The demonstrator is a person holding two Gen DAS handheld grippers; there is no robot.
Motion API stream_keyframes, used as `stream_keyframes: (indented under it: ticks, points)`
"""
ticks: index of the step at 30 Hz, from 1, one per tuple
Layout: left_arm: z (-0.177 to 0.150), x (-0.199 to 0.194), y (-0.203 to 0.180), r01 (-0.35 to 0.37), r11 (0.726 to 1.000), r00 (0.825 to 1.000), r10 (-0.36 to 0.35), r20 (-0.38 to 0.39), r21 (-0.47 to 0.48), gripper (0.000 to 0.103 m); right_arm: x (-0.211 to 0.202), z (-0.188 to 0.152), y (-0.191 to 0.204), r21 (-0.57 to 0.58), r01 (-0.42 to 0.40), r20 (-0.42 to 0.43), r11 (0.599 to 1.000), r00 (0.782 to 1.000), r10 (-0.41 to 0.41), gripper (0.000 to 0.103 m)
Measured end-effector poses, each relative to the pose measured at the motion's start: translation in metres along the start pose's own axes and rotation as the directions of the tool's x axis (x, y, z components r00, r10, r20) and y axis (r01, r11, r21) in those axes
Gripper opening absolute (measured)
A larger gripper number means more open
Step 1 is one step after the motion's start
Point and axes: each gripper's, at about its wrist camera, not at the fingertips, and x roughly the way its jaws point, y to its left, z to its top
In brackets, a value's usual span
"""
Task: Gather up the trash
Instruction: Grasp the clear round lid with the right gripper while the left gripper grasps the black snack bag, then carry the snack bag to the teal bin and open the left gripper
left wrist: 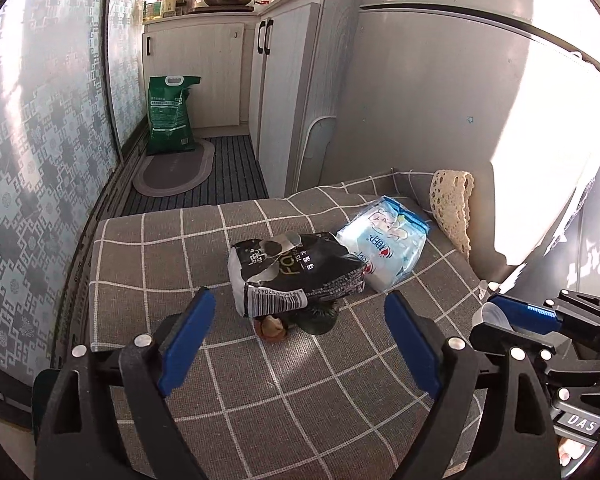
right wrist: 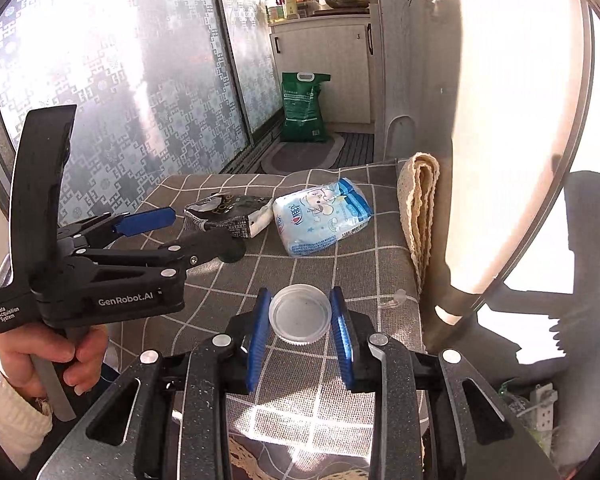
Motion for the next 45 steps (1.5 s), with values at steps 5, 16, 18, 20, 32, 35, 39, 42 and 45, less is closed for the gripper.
stream_keyframes:
  ticks: [5, 16, 18, 20, 32, 35, 39, 42, 45]
  points:
    - [0.003, 0.014, -0.003, -0.017, 1.0, 1.0, 0.017, -0.011, -0.014, 0.09, -0.007, -0.005, -0.006, 0.005, -0.012, 0.014, 1.0, 1.0, 0.012, 0.03]
    - [0.012, 0.037, 0.004, -0.043, 0.994, 0.998, 0.037, -0.052, -0.105, 0.089, -0.01, -0.008, -0.012, 0.001, -0.031, 0.017, 1.0, 0.999, 0.031, 0.03]
    - [0.013, 0.038, 0.008, -0.047, 0.991, 0.997, 0.039, -0.059, -0.127, 0.085, -0.012, -0.008, -0.013, -0.001, -0.033, 0.018, 0.999, 0.999, 0.033, 0.03]
    - [0.013, 0.041, 0.008, -0.047, 0.99, 0.997, 0.039, -0.065, -0.132, 0.082, -0.012, -0.008, -0.013, 0.0, -0.036, 0.019, 0.999, 0.999, 0.036, 0.03]
    - [0.012, 0.014, 0.015, -0.02, 0.992, 1.0, 0.018, -0.014, -0.126, 0.075, -0.01, -0.001, 0.004, -0.024, -0.048, 0.018, 0.999, 0.999, 0.049, 0.03]
    - [0.012, 0.005, 0.022, -0.021, 0.992, 1.0, 0.02, -0.012, -0.128, 0.075, -0.008, 0.002, 0.011, -0.028, -0.051, 0.015, 0.998, 0.999, 0.051, 0.03]
    - [0.013, -0.011, 0.037, -0.033, 0.991, 0.999, 0.033, 0.002, -0.129, 0.075, -0.004, 0.009, 0.022, -0.041, -0.057, 0.019, 0.998, 0.998, 0.058, 0.03]
    - [0.014, -0.023, 0.049, -0.042, 0.99, 0.999, 0.044, 0.014, -0.132, 0.075, 0.0, 0.011, 0.031, -0.051, -0.063, 0.016, 0.997, 0.998, 0.064, 0.03]
    - [0.014, -0.036, 0.065, -0.052, 0.989, 0.998, 0.055, 0.024, -0.141, 0.075, 0.004, 0.015, 0.042, -0.066, -0.07, 0.012, 0.995, 0.997, 0.07, 0.03]
